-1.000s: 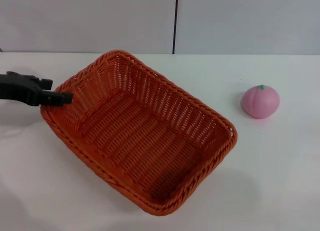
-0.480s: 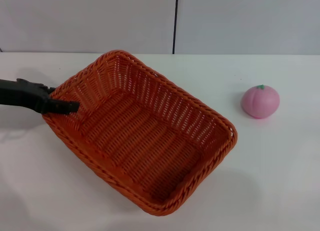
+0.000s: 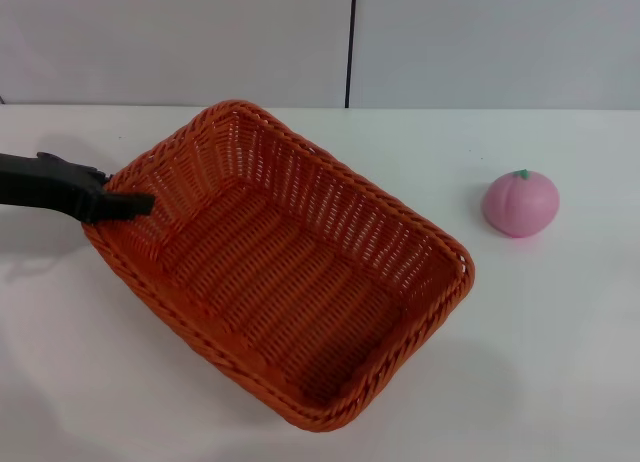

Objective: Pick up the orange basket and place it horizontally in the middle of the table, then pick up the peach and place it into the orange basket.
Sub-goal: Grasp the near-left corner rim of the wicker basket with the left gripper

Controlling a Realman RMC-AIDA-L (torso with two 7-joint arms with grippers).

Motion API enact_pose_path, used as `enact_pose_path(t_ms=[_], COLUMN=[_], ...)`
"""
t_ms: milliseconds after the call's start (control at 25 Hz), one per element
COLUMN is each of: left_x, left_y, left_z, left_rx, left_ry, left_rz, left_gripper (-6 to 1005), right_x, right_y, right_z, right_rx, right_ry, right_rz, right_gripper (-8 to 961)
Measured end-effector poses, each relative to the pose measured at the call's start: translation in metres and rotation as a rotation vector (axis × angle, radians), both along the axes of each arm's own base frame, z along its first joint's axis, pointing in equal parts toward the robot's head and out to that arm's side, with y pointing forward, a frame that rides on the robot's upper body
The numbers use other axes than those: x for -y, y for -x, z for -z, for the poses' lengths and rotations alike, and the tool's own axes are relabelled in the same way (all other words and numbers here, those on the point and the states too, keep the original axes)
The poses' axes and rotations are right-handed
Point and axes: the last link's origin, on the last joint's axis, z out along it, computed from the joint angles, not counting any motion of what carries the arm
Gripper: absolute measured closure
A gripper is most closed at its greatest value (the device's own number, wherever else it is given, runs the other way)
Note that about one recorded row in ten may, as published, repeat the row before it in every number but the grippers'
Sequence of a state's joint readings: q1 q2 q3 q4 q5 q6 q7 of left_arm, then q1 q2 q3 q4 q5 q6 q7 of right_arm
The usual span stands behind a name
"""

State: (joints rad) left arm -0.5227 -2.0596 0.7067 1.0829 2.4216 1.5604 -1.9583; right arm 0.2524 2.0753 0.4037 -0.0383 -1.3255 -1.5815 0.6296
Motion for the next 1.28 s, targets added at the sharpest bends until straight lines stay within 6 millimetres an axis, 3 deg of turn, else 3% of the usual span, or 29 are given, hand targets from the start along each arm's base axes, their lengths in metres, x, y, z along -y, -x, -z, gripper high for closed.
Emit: enact_pose_path(t_ms=[320, 480, 720, 920, 1280], left_x=[0.001, 0.003, 0.003, 0.003, 0.004], left_y=[0.0, 0.001, 0.002, -0.011, -0.003], left_z=[0.002, 0.003, 0.004, -0.002, -0.014], left_rx=[-0.004, 0.003, 0.01, 0.167, 0.249], left_ry=[0.011, 0.018, 0.018, -0.005, -0.063], left_rz=[-0.002, -0.006, -0.013, -0.094, -0.248], left_gripper=[595, 811, 809, 808, 806], right_x=[0.001, 0.001, 0.001, 0.001, 0.0], right_y=[-0.001, -0.002, -0.002, -0.002, -0.002], right_z=[0.0, 0.0, 0.0, 0.001, 0.002], right_rx=[-0.001, -0.003, -0.004, -0.006, -0.013], right_ry=[-0.002, 0.001, 0.001, 0.001, 0.007], right_rz=[0.005, 0.009, 0.01, 0.009, 0.015], right_gripper=[416, 416, 416, 416, 415])
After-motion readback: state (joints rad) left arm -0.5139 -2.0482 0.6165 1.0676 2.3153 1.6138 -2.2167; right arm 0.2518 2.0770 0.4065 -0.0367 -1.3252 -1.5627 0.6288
